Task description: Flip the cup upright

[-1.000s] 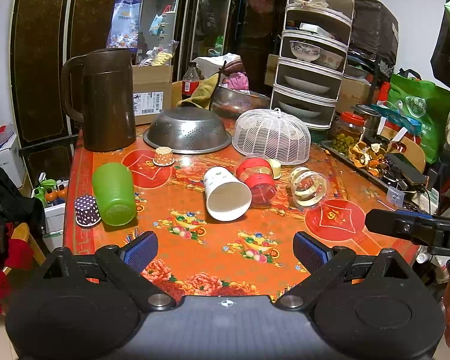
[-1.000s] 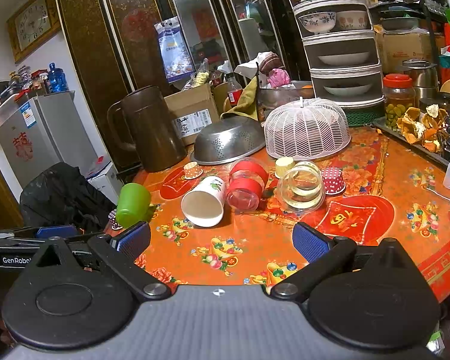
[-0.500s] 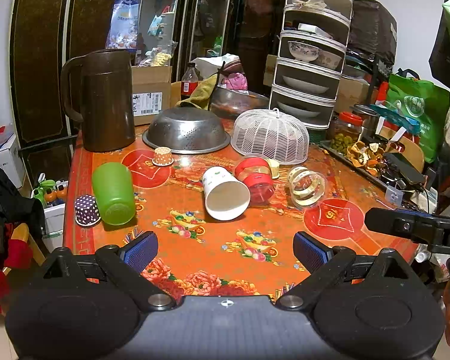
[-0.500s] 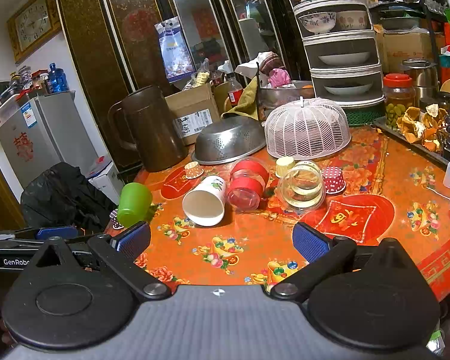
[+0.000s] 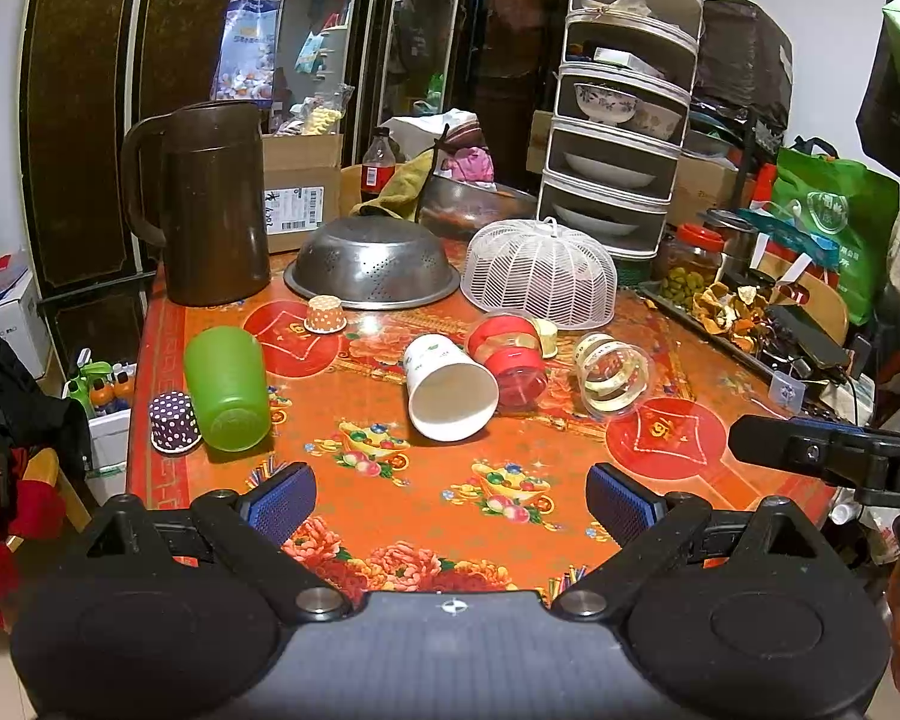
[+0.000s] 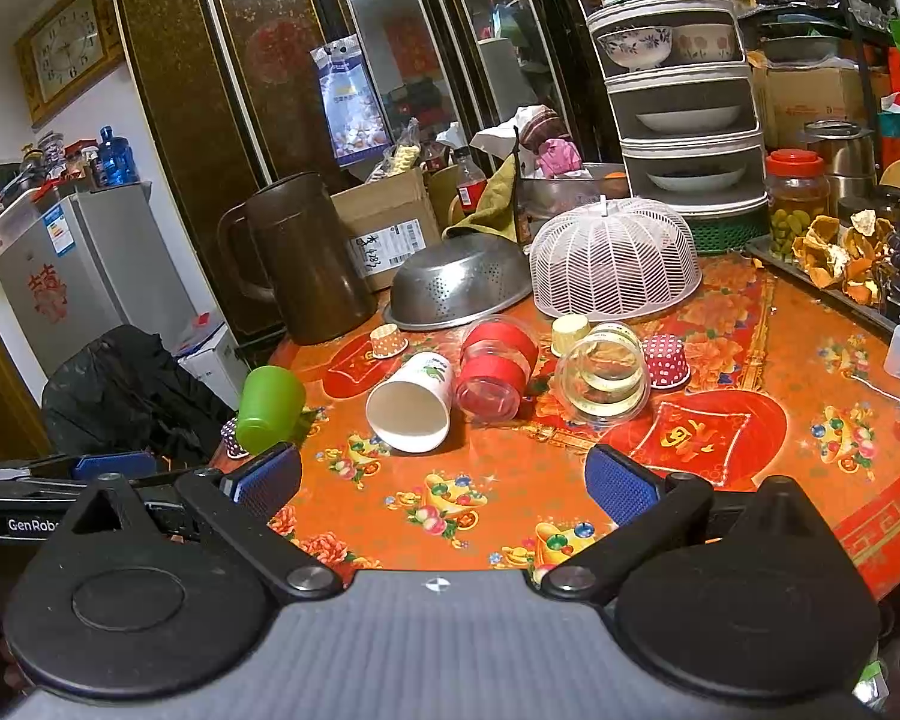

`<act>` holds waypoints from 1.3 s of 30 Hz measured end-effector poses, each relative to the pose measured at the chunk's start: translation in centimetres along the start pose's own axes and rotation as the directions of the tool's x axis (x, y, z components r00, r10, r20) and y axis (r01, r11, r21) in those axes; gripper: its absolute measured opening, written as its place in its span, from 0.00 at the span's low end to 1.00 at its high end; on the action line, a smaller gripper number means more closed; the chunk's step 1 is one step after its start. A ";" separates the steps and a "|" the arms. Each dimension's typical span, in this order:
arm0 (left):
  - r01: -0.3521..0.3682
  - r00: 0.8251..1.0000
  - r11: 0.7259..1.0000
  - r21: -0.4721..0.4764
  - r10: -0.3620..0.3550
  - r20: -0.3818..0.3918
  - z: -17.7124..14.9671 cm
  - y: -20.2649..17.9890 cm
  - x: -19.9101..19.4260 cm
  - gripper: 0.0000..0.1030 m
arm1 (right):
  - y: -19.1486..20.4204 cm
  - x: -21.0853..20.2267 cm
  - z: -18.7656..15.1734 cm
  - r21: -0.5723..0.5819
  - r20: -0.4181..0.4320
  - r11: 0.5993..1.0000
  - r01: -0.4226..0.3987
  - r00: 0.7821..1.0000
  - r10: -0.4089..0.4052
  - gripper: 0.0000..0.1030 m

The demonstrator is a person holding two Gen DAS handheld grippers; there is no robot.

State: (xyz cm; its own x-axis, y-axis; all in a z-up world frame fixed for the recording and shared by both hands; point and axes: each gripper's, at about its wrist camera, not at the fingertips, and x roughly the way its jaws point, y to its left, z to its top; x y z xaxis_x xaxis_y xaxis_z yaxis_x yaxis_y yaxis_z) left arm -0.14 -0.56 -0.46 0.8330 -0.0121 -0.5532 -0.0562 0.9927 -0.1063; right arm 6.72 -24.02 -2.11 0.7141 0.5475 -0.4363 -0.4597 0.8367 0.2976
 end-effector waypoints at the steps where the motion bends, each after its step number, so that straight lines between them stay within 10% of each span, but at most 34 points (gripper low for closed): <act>1: 0.001 1.000 1.000 0.000 -0.001 -0.001 0.0 0.0 0.0 0.95 | 0.0 0.0 0.0 0.000 0.000 1.000 0.000 1.000 0.000 0.99; 20: -0.017 1.000 1.000 -0.008 0.016 -0.018 0.0 0.2 0.8 0.95 | -0.4 0.2 0.0 0.024 -0.018 0.999 -0.030 0.999 0.030 0.99; 28: -0.168 0.985 0.986 -0.025 0.168 0.024 5.7 5.1 0.2 0.95 | -1.7 0.4 -0.2 0.028 -0.018 0.999 -0.030 0.999 0.031 0.99; 39: -0.319 0.893 0.933 -0.168 0.237 -0.383 10.5 12.9 14.5 0.86 | -4.7 1.7 -1.2 0.089 -0.058 0.991 -0.098 0.993 0.103 0.99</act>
State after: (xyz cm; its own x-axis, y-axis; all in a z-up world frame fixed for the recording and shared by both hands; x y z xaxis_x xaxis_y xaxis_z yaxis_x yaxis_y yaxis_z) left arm 16.98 13.29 -1.16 0.5198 0.1786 -0.8354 -0.4106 0.9098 -0.0610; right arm 9.43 -27.00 -5.26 0.6312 0.6306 -0.4516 -0.4783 0.7748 0.4134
